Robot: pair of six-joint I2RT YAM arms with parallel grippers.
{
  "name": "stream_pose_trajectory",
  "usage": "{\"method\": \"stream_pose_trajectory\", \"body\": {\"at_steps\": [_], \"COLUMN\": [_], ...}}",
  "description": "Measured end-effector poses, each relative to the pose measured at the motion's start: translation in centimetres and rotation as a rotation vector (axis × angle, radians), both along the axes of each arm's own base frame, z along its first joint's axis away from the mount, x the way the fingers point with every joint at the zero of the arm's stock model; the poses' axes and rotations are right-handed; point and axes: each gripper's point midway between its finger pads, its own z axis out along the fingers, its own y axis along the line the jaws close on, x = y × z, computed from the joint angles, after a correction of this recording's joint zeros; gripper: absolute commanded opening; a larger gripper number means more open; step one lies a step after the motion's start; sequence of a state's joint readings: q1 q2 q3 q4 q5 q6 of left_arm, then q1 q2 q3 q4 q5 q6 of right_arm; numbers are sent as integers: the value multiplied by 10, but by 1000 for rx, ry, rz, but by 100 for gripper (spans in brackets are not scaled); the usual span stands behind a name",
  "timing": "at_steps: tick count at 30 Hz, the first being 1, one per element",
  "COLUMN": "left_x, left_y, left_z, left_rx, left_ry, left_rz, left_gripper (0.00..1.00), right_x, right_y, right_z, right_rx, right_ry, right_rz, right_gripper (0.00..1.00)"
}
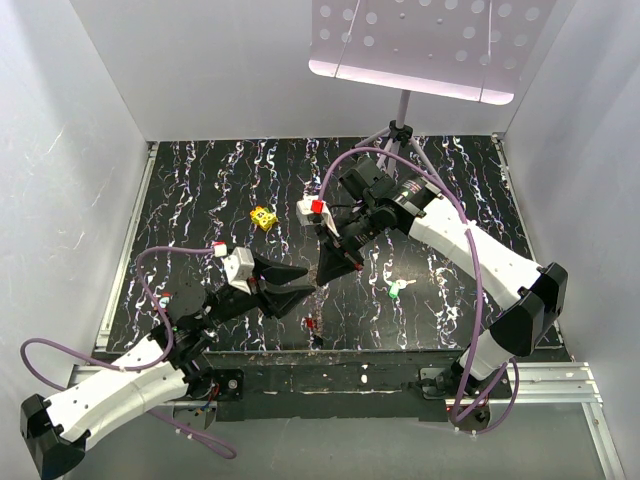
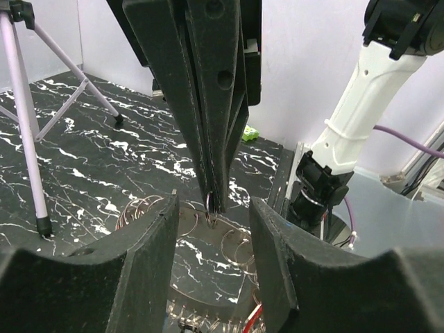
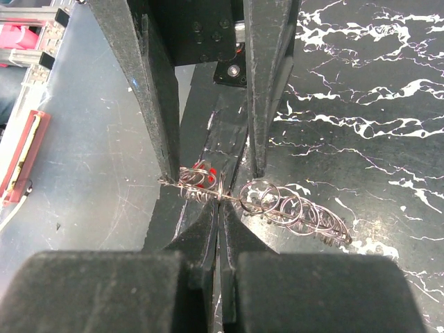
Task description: Put the keys on the keyring
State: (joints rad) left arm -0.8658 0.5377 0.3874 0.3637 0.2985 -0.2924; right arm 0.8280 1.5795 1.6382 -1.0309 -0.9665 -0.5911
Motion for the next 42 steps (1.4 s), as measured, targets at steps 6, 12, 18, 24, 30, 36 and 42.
{"method": "stream_pose_trajectory", "body": {"at_steps": [6,12,18,24,30,36,42], "left_x": [-1,0,0,-1,-1,-1,-1], "left_y": [1,-6,-9,-9,-9,-8,-8], "left_z": [-4,-9,-16,-16,-16,-15,-15], "left_rx": [62,102,127,128,127,127,126], "left_ry": [-10,-7,4,1,1,1,0], "left_rz": [-2,-26,-41,-41,-41,-39,-38], "left_gripper": [34,25,19,14,13,12,11], "right_x": [-1,-1,-1,0,-1,-2,-2], "right_y": [-1,-2,-2,-2,-2,-2,-2], "right_z": [-1,-1,-2,-2,-2,-2,-2], "right_rx": [-5,-5,-9,-8,-9,-9,-9], "right_ry": [2,1,-4,-5,-5,-5,-5], "right_rz": [3,5,3,3,5,6,7], "right_gripper": [1,1,1,1,1,1,1]}}
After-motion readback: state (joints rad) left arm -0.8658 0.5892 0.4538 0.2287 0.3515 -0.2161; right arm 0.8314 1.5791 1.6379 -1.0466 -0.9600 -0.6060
